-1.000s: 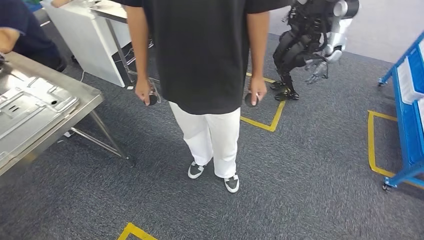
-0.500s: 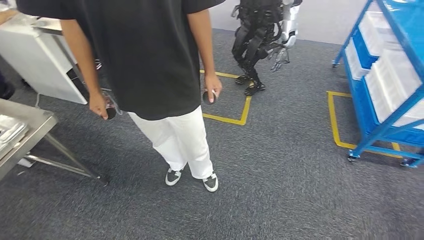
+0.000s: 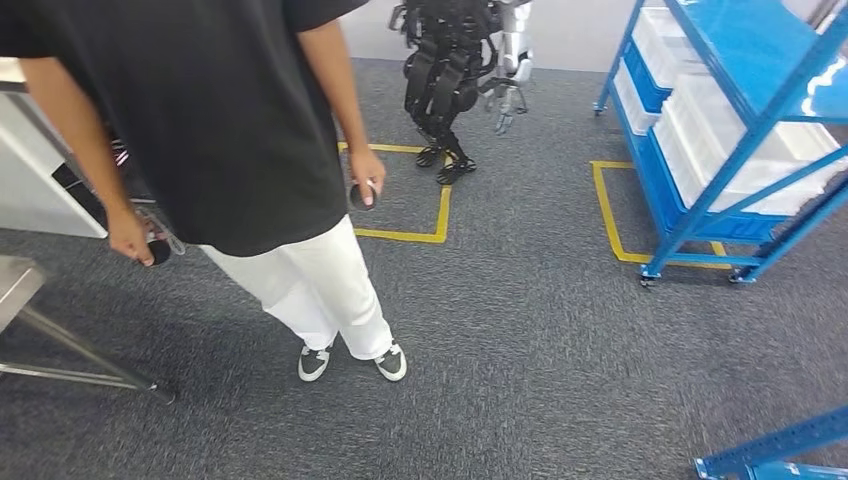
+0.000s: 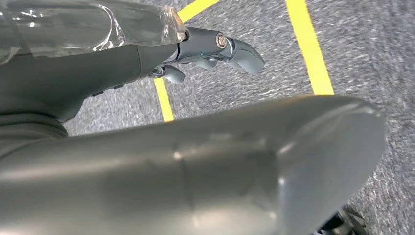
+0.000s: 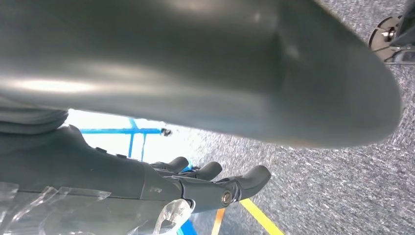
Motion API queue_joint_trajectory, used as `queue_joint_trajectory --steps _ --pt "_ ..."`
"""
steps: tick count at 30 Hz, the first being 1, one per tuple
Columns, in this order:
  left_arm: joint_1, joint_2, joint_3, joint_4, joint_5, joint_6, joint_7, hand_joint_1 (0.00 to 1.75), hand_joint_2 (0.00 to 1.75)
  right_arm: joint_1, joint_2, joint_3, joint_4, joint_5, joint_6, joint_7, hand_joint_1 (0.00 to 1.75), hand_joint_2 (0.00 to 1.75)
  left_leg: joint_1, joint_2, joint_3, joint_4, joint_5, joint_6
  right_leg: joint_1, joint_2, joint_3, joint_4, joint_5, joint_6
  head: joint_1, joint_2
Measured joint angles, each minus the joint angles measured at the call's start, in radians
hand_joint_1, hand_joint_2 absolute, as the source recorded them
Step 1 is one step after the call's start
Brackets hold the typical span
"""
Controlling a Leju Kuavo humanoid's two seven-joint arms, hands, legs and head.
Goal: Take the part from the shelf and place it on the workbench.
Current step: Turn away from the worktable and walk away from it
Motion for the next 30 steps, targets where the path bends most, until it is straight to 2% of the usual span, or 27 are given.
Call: queue_joint_trajectory --steps 1,2,4,5,6,8,9,10,11,12,13,15,16,17,19,20,21,22,23,24,25,26,27,28,30 --pt "-0.001 0.000 0.000 0.000 0.000 0.000 0.000 0.00 0.00 -0.002 0.000 0.000 0.000 -0.002 -0.001 -0.002 0.00 0.00 -0.002 0.010 0.004 0.001 -0.003 -0.007 0.001 -0.014 0.020 -0.038 0.010 -0.004 -0.001 0.000" --pt "-0.003 0.000 0.000 0.000 0.000 0.000 0.000 0.00 0.00 -0.002 0.000 0.000 0.000 -0.005 -0.002 -0.004 0.00 0.00 -0.003 0.021 0.007 0.001 -0.005 -0.015 0.004 -0.017 0.025 -0.052 0.011 -0.010 -0.001 0.000" --pt "-0.009 0.000 0.000 0.000 0.000 0.000 0.000 0.00 0.00 -0.001 -0.001 0.000 0.000 -0.010 -0.004 -0.008 0.00 0.00 0.003 0.033 0.013 0.002 -0.009 -0.029 0.007 0.007 0.023 -0.053 0.016 -0.025 -0.002 0.000" --pt "-0.011 0.000 0.000 0.000 0.000 0.000 0.000 0.00 0.00 0.000 -0.001 0.000 0.000 -0.012 -0.005 -0.010 0.00 0.00 0.007 0.018 0.012 0.012 -0.017 -0.036 0.006 0.018 0.023 -0.054 0.018 -0.031 -0.002 0.000" --pt "-0.013 -0.001 0.000 0.000 0.000 0.000 0.000 0.00 0.00 0.000 -0.002 0.000 0.000 -0.015 -0.006 -0.012 0.00 0.00 0.009 -0.008 0.001 0.042 -0.039 -0.042 0.005 0.028 0.022 -0.055 0.022 -0.038 -0.002 0.000" --pt "-0.012 -0.002 0.000 0.000 0.001 0.000 -0.001 0.00 0.00 -0.002 -0.001 0.000 0.000 -0.018 -0.007 -0.015 0.00 0.00 0.011 -0.067 -0.053 0.167 -0.110 -0.048 0.004 0.051 0.016 -0.055 0.028 -0.047 -0.002 0.000" --pt "-0.010 -0.002 0.000 0.000 0.001 0.000 -0.001 0.00 0.00 -0.003 -0.001 0.000 0.001 -0.019 -0.007 -0.015 0.00 0.00 0.011 -0.081 -0.089 0.246 -0.145 -0.048 0.006 0.066 0.013 -0.055 0.030 -0.051 -0.003 0.000" --pt "-0.008 -0.002 0.000 0.000 0.001 0.001 -0.001 0.00 0.00 -0.003 0.000 0.000 0.001 -0.020 -0.007 -0.016 0.00 0.00 0.011 -0.085 -0.116 0.302 -0.164 -0.047 0.007 0.081 0.010 -0.054 0.032 -0.052 -0.003 0.000" --pt "-0.007 -0.002 0.000 0.000 0.001 0.001 -0.002 0.00 0.00 -0.002 0.000 0.000 0.001 -0.022 -0.008 -0.016 0.00 0.00 0.011 -0.087 -0.128 0.323 -0.163 -0.046 0.007 0.097 0.008 -0.054 0.034 -0.052 -0.003 0.000" --pt "-0.007 -0.002 0.000 0.000 0.001 0.001 -0.002 0.00 0.00 -0.001 0.000 0.000 0.001 -0.024 -0.009 -0.015 0.00 0.00 0.011 -0.089 -0.118 0.300 -0.141 -0.043 0.007 0.113 0.008 -0.054 0.036 -0.050 -0.003 0.000" --pt "-0.008 -0.002 0.000 0.000 0.001 0.002 -0.003 0.00 0.00 0.000 0.000 0.000 0.001 -0.027 -0.011 -0.014 0.00 0.00 0.011 -0.095 -0.089 0.237 -0.106 -0.040 0.007 0.128 0.008 -0.054 0.038 -0.048 -0.003 0.000" --pt "-0.011 -0.002 0.000 0.000 0.000 0.002 -0.003 0.00 0.00 0.000 0.000 0.000 0.001 -0.031 -0.017 -0.009 0.00 0.00 0.011 -0.134 -0.020 0.084 -0.041 -0.032 0.008 0.154 0.008 -0.053 0.040 -0.042 -0.003 0.000" --pt "-0.011 -0.002 0.000 0.000 0.000 0.002 -0.003 0.00 0.00 -0.001 0.000 0.000 0.001 -0.034 -0.023 -0.006 0.00 0.00 0.010 -0.149 0.001 0.035 -0.025 -0.028 0.010 0.164 0.006 -0.053 0.042 -0.037 -0.003 0.000" --pt "-0.012 -0.002 0.000 0.000 0.000 0.002 -0.002 0.00 0.00 -0.001 0.000 0.000 0.001 -0.036 -0.032 -0.003 0.00 0.00 0.007 -0.157 0.010 0.012 -0.019 -0.024 0.011 0.173 0.004 -0.053 0.043 -0.032 -0.003 0.000" --pt "-0.012 -0.003 0.000 0.000 0.002 0.002 -0.001 0.00 0.00 0.002 0.000 0.000 0.001 -0.044 -0.055 0.003 0.00 0.00 0.003 -0.140 0.009 0.009 -0.016 -0.013 0.009 0.189 -0.001 -0.054 0.046 -0.020 -0.003 0.000" --pt "-0.013 -0.004 0.000 0.000 0.003 0.002 0.000 0.00 0.00 0.005 -0.001 0.000 0.002 -0.048 -0.065 0.005 0.00 0.00 0.003 -0.132 0.009 0.007 -0.013 -0.005 0.008 0.180 -0.005 -0.047 0.042 -0.015 -0.003 0.000" --pt "-0.013 -0.005 0.000 0.000 0.004 0.002 0.001 0.00 0.00 0.006 -0.001 0.000 0.002 -0.051 -0.073 0.006 0.00 0.00 0.004 -0.122 0.008 0.005 -0.009 0.003 0.008 0.158 -0.016 -0.025 0.027 -0.012 -0.002 0.000" --pt "-0.011 -0.006 0.000 0.000 0.005 0.001 0.001 0.00 0.00 0.006 -0.002 0.000 0.002 -0.053 -0.079 0.008 0.00 0.00 0.005 -0.112 0.007 0.002 -0.005 0.010 0.008 0.130 -0.036 0.019 -0.002 -0.010 -0.002 0.000" --pt "-0.009 -0.006 0.000 0.000 0.005 0.001 0.001 0.00 0.00 0.005 -0.002 0.000 0.002 -0.053 -0.085 0.011 0.00 0.00 0.004 -0.101 0.005 0.002 -0.004 0.015 0.008 0.099 -0.067 0.086 -0.040 -0.008 -0.002 0.000" --pt "-0.006 -0.006 0.000 0.000 0.006 0.000 0.001 0.00 0.00 0.004 -0.002 0.000 0.002 -0.053 -0.091 0.014 0.00 0.00 0.002 -0.089 0.002 0.003 -0.004 0.017 0.008 0.082 -0.102 0.163 -0.079 -0.005 -0.002 0.000" --pt "-0.003 -0.006 0.000 0.000 0.006 0.000 0.001 0.00 0.00 0.003 -0.002 0.000 0.002 -0.053 -0.096 0.017 0.00 0.00 0.001 -0.075 0.000 0.003 -0.003 0.018 0.007 0.075 -0.131 0.229 -0.107 -0.002 -0.002 0.000" --pt "-0.001 -0.006 0.000 0.000 0.006 -0.001 0.001 0.00 0.00 0.003 -0.002 0.000 0.002 -0.053 -0.099 0.019 0.00 0.00 0.000 -0.063 -0.002 0.003 -0.003 0.018 0.007 0.072 -0.145 0.264 -0.116 0.000 -0.002 0.000" --pt "0.000 -0.007 0.000 0.000 0.005 -0.002 0.001 0.00 0.00 0.004 -0.002 0.000 0.002 -0.053 -0.101 0.020 0.00 0.00 0.000 -0.051 -0.002 0.003 -0.003 0.018 0.007 0.069 -0.136 0.256 -0.105 0.001 -0.002 0.000" --pt "-0.001 -0.008 0.000 0.000 0.005 -0.002 0.001 0.00 0.00 0.004 -0.002 0.000 0.002 -0.054 -0.102 0.020 0.00 0.00 0.000 -0.040 -0.002 0.003 -0.003 0.017 0.006 0.063 -0.106 0.207 -0.079 0.001 -0.002 0.000" --pt "-0.005 -0.009 0.000 0.000 0.003 -0.002 0.000 0.00 0.00 0.003 -0.003 0.000 0.002 -0.054 -0.100 0.021 0.00 0.00 -0.003 -0.021 0.002 0.005 -0.005 0.012 0.008 0.024 -0.016 0.052 -0.021 -0.004 -0.002 0.000"
